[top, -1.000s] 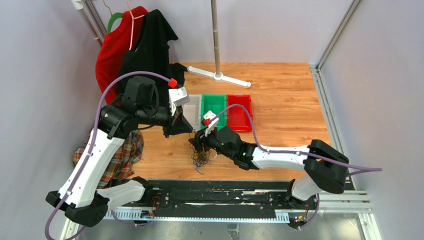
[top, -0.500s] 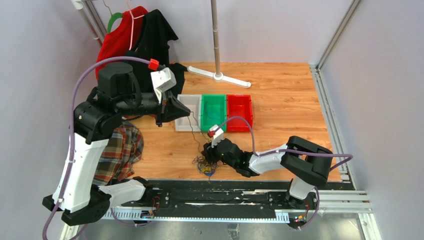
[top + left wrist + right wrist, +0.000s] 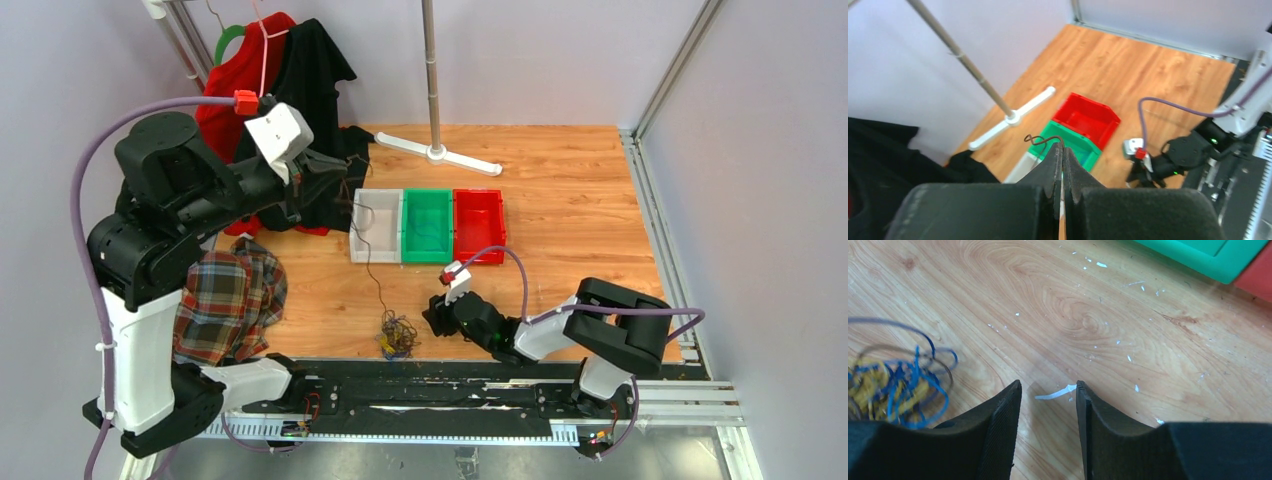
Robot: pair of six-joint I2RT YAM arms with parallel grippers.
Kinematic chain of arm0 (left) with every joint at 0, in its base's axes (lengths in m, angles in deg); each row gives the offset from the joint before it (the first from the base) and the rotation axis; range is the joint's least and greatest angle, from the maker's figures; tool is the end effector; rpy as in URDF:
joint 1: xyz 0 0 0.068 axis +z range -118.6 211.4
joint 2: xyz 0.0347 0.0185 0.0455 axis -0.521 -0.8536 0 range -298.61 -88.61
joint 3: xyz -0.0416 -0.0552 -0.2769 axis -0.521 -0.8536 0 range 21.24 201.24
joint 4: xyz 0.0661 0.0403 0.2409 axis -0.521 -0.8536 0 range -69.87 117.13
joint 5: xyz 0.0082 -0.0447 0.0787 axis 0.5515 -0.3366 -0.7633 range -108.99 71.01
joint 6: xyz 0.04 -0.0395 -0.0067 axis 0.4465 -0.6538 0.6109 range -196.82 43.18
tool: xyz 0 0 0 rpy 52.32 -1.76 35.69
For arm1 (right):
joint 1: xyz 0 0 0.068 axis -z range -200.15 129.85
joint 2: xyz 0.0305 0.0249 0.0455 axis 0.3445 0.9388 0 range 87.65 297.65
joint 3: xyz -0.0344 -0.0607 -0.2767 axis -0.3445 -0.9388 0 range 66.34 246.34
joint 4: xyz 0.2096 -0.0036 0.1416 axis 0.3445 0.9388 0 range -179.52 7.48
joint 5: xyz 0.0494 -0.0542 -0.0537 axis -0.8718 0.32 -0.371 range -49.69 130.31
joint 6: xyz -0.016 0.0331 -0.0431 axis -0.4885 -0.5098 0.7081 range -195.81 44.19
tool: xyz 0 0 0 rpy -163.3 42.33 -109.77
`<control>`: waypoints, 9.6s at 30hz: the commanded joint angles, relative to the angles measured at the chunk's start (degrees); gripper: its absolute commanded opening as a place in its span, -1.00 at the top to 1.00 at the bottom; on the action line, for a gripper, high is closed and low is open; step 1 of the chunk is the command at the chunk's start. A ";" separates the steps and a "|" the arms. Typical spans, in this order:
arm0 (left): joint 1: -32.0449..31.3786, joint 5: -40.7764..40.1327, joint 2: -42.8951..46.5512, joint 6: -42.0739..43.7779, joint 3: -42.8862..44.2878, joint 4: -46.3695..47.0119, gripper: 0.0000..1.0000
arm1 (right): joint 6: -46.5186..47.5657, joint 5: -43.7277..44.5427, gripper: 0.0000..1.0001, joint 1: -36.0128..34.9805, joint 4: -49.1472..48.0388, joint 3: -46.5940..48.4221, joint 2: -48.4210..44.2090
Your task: Untangle the cables
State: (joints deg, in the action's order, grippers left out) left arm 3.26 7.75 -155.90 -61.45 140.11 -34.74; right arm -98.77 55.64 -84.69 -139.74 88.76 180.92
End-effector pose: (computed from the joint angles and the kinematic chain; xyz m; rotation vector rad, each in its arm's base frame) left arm 0.0977 -0.0724 0.5717 0.9608 1.4807 -0.5696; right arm 0.1276 0.2436 0.1472 -0.5317 1.9220 0.7569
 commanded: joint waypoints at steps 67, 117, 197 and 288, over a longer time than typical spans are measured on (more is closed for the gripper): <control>0.02 -23.94 8.02 2.06 3.12 38.14 0.99 | 8.36 -2.92 0.60 -2.52 18.31 19.49 5.91; 0.02 -14.95 6.05 1.97 -32.24 49.58 0.99 | 7.31 9.53 -0.17 3.62 31.48 11.25 -31.83; 5.80 -27.26 4.42 19.14 -38.80 76.10 0.99 | 2.45 8.37 0.13 6.08 30.64 3.54 -34.92; 6.89 -8.07 -23.72 11.44 -32.97 19.02 -0.79 | 4.57 5.08 0.28 10.00 38.45 7.09 -38.85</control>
State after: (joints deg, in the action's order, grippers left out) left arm 10.08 -5.27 -182.96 -49.23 107.32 -7.31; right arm -95.03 61.02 -75.77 -102.87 93.94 143.92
